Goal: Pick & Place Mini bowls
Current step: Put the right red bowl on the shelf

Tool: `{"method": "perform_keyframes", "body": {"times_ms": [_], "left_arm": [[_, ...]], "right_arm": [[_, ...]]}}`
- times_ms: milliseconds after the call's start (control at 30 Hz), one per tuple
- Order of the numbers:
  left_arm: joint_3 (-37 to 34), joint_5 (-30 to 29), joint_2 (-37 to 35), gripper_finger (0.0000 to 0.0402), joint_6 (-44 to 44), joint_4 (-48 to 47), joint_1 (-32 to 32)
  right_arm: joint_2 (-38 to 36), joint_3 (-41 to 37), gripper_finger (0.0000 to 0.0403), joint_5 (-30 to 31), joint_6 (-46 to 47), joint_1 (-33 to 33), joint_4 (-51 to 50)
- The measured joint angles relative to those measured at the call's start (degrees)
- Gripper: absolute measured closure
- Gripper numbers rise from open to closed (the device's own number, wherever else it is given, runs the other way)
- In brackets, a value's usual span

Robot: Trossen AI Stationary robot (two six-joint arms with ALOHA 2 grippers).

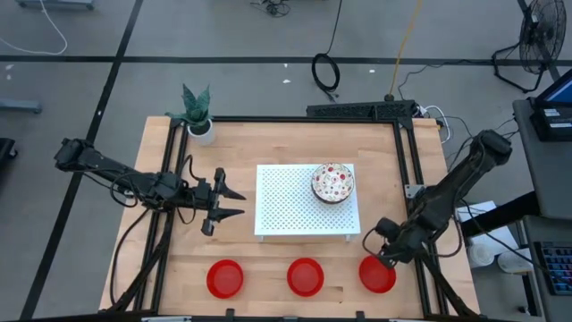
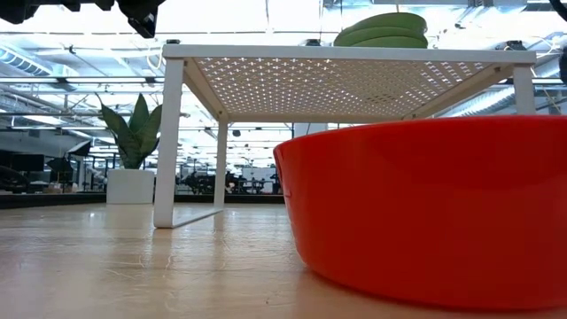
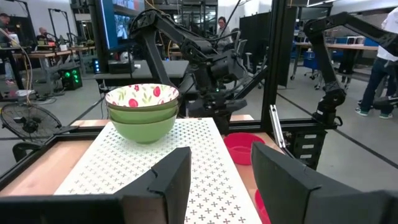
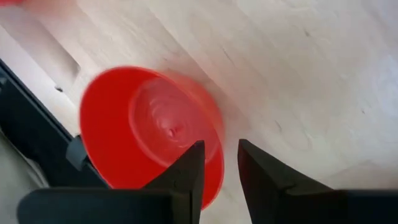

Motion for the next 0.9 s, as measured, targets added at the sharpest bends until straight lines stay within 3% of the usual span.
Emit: {"method": "perform_keyframes", "body": {"times_ms": [700, 900], "left_arm": [[0.0, 0.02, 0.0, 0.0231, -1.51, -1.28, 0.0], [0.0, 0.02, 0.0, 0.0231, -1.34, -1.32, 0.0]], "right_arm": [[8.75, 0.02, 0.0322, -1.93, -7.66, 0.03, 8.09], [8.73, 0.02, 0.0368, -4.17, -7.74, -0.04, 4.57]]}}
